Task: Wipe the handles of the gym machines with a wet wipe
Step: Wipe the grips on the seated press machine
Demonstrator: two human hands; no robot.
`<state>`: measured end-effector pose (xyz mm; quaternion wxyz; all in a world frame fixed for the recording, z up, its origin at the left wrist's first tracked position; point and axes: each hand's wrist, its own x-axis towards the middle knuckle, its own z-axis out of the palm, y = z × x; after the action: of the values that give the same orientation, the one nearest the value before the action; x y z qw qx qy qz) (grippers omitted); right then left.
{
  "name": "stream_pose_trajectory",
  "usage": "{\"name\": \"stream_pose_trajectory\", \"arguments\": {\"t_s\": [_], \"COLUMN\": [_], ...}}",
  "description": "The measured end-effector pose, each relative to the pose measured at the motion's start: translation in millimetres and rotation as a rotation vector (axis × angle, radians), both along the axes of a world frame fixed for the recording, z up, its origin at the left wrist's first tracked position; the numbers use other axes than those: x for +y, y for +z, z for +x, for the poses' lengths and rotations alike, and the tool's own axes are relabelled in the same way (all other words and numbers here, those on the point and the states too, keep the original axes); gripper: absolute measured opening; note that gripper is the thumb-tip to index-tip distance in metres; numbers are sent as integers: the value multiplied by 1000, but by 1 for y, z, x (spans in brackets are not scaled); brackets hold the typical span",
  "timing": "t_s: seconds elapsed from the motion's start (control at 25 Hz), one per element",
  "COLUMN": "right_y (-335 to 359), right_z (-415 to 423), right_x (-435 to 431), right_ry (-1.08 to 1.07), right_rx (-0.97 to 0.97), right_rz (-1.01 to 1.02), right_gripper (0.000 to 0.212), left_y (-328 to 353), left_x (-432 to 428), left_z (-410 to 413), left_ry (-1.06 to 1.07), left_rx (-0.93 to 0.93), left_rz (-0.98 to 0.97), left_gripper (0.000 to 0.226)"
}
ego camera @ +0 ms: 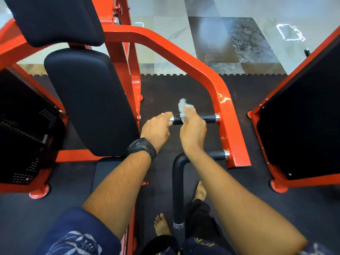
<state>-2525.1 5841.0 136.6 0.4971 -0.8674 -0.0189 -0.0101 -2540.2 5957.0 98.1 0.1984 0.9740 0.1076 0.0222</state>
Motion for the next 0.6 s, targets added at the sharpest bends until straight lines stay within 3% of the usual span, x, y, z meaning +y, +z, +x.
{"name": "stream_pose_trajectory", "arguments": {"t_s": [0.08, 0.16, 0.32, 0.44, 0.6], "right_y": [-10, -25, -26, -23, 1], "right_z": [8, 20, 31, 38, 92], "right_x": [-8, -15, -9, -11, -42], "right_ry": [393, 585, 515, 619, 559], "right_rx": [-195, -349, -283, -375, -90], "right_rz": [-582, -849, -771, -890, -1149], "right_gripper": [55, 66, 45, 39, 39], "left_y": [1, 4, 1, 2, 5], "left_x": [-1, -2, -2, -2, -3], "left_z": [-2, -2, -1, -2, -1], "left_ry": [18, 31, 16, 26, 28], "left_rx": [-12, -20, 3, 1, 11], "left_rz": [-19, -38, -17, -32, 4], "left_gripper": [12, 21, 18, 24, 7]}}
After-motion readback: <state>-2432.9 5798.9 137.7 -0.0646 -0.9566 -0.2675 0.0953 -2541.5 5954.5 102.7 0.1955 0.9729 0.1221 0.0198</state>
